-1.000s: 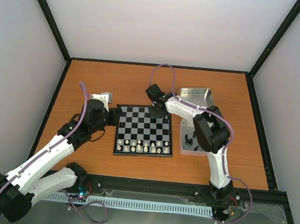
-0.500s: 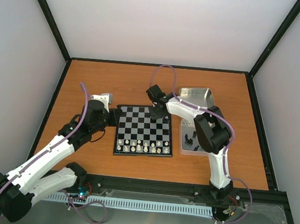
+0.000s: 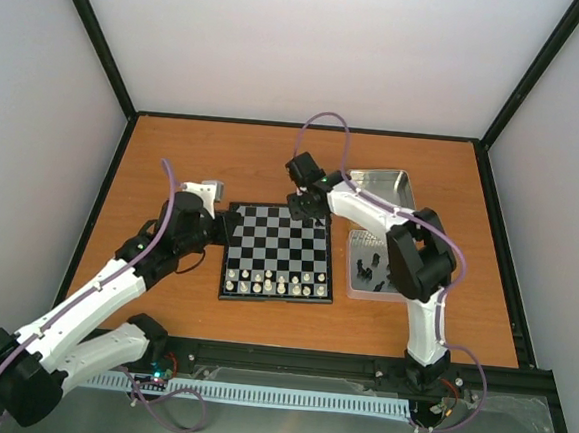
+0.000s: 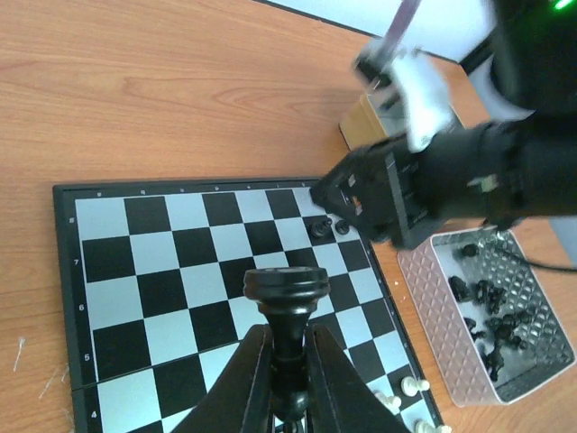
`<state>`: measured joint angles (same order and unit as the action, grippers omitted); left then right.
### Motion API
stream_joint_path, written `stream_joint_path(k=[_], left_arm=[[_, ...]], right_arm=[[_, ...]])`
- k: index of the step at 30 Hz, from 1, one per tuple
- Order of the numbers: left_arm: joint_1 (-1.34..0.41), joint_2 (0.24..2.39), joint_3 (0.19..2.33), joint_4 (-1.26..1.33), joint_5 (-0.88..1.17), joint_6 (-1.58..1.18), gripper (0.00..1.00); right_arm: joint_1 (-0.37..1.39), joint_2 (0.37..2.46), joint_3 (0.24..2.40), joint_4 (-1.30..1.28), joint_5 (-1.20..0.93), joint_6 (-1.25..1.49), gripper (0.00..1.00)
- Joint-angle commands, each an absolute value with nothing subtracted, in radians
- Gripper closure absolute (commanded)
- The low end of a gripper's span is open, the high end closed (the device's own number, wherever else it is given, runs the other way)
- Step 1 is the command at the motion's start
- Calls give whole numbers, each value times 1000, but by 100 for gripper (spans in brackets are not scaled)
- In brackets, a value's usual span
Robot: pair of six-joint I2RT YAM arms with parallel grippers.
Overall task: Set up the chess pieces on the board
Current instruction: Adjust the chess piece on the chessboard, then place the chess piece on the chessboard.
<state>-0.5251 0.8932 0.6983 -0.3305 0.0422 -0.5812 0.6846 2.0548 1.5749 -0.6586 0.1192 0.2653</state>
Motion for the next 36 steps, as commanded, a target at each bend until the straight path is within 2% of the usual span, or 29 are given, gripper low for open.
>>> stream_joint_path(k=[1,5,11,14,20,28,36], left_arm=[[-517,913,750,-287,147,-453,99],[-517,960,786,-258,264,-348,99],[-535,1084,893,-231,592,-200,95],[-606,1140,953,-258,571,-147,95],[-697,1197,989,-243,580,-104,95],[-711,1215,991,-221,617,-92,95],[-712,1217,986,-220,651,-84,94]], right_arm=[[664,1868,1599,-678,44,316,63],[638,1664,1447,-618,-60,378,57],[601,1375,1220,-491,-313,452,47],[597,1272,1147,-414,-444,498,43],[595,1185,1103,-400,-552,557,37],[594,1148,995,-336,-643,636,40],[595,1164,957,-291,-700,667,57]])
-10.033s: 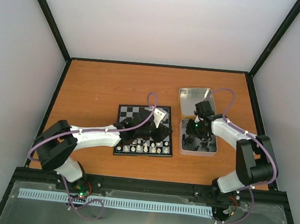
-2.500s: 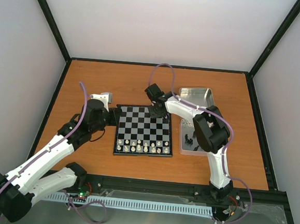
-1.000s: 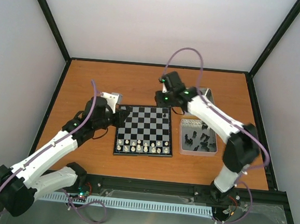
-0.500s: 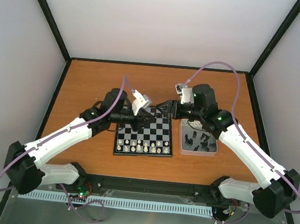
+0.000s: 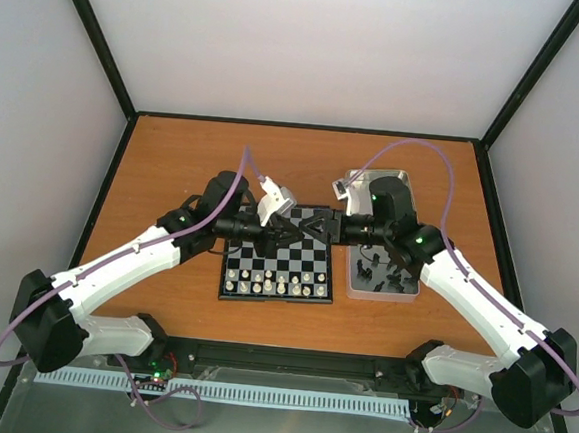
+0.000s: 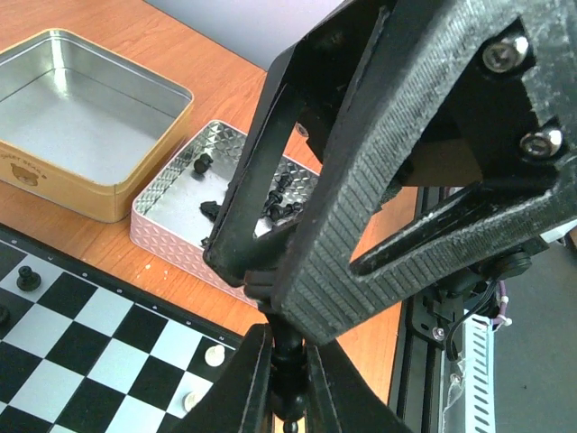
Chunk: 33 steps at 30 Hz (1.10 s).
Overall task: Set up the chess pieces on the board
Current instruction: Place the chess piece on the chessboard.
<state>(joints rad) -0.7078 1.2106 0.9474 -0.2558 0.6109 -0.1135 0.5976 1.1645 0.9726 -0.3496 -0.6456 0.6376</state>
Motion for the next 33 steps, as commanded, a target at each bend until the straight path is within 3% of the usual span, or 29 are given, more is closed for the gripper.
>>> stream_joint_path(k=[1,6,9,12,14,17,21,26,33], left_arm=[[-712,1218,986,-219,659,-82,94],[-712,1219,986,-232,674,-67,94],[-712,1217,989,-251,683,-57,93],[-712,1194,990,-260,687,-70,77],[-712,1163,986,-254,669,-97,49],[-710,1079,942,-198,593,-175,26],[-698,943,807,-4,458,-461,16],[-693,886,697,259,475,-867,15],[-688,993,760,290,549,-1173,24]], right_arm=[[595,1165,954,-279,-706,674,59],[595,1164,931,-215,-724,722,62],[594,1158,916,-175,-732,753,80],[594,1140,906,-172,-714,764,89],[594,1119,893,-150,-693,788,89],[594,1080,858,-79,-634,857,88],[594,1013,761,155,-559,997,88],[596,988,717,364,-526,1088,87],[602,1026,717,539,-619,1056,84]])
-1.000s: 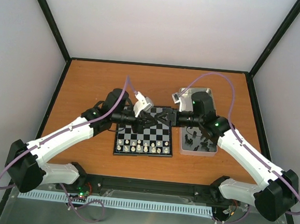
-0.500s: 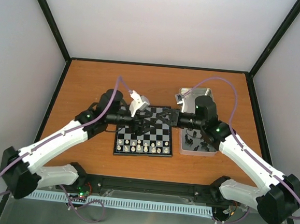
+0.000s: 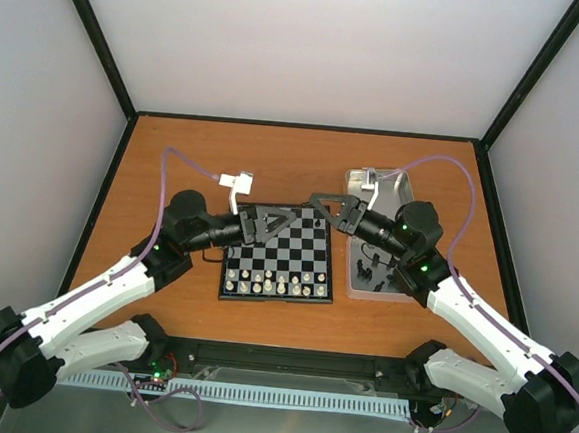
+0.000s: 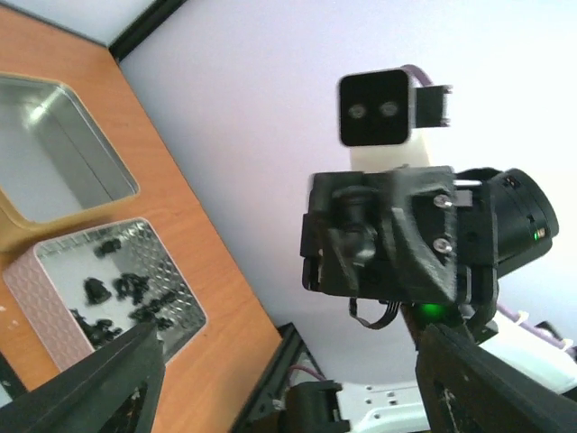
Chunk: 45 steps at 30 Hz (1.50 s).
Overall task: Set up the chess pieces on the board
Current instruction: Place the chess piece on the chessboard.
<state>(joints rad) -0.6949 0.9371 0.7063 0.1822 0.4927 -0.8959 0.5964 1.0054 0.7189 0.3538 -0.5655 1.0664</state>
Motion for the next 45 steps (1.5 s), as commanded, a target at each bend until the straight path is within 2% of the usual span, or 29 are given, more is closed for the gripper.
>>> stream_joint_path(k=[1,4,8,16,25,32,36,39,43,45], left_arm=[[-687,1006,746,374,584,-1240,24],[-680,1040,695,617,638,-1407,23],[-678,1043,659,738,627,-1448,24],[-674,1049,658,677,610,-1473,50],[-669,1059,635,699,573,-1529,65],[-669,1089,640,742,602,-1550,70],[-669,1077,623,733,595,-1554,80],[-669,1071,614,728,589,-1558,84],[-669,1065,607,724,577,-1555,84],[-668,1063,608,717,575,-1552,82]], right_arm=[[603,1034,722,543,-633,1031,84],[603,1048,729,579,-677,971,84],[603,1059,727,588,-665,925,85],[602,1089,705,599,-709,894,86],[603,1088,674,622,-734,885,86],[602,1094,658,622,-720,876,86],[603,1094,652,608,-699,865,86],[603,1090,640,613,-685,870,86],[603,1082,619,623,-647,874,86],[603,1077,608,634,-630,880,86]])
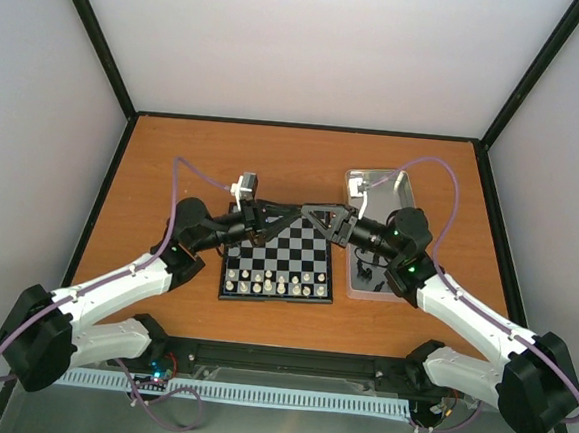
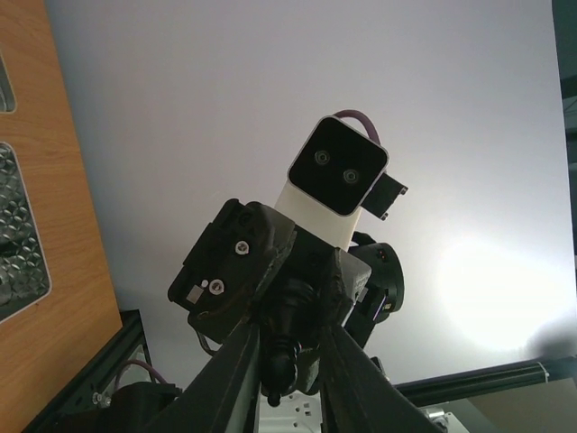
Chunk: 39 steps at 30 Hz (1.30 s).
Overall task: Set up the chess pieces on the board
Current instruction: Place the chess piece on the chessboard.
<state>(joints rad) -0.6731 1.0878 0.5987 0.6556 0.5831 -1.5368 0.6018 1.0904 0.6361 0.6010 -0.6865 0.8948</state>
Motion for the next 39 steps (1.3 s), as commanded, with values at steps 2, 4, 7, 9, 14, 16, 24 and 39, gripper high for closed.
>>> stream_joint_path(k=[2,4,7,9,14,16,24,39], left_arm=[[-669,1066,610,723,582,-1546,79],[-669,1069,617,733,590,-1542,78],[-669,1065,619,733,593,-1534,83],[-669,1058,615,727,591,-1527,85],[-669,1056,617,712,594,-1515,78],[-669,1056,613,712,594,-1513,78],[-669,1071,637,702,609,-1489,81],[-669,1083,689,624,604,-1418,83]], right_arm=[[603,1079,606,640,-627,882,86],[603,1086,607,647,-625,886,86],[602,1096,609,653,-623,891,86],[603,1098,608,658,-616,896,86],[603,1107,610,656,-608,902,86],[603,1113,612,657,-611,906,86],[603,1124,612,665,-632,911,86],[611,1159,600,729,-658,949,85]])
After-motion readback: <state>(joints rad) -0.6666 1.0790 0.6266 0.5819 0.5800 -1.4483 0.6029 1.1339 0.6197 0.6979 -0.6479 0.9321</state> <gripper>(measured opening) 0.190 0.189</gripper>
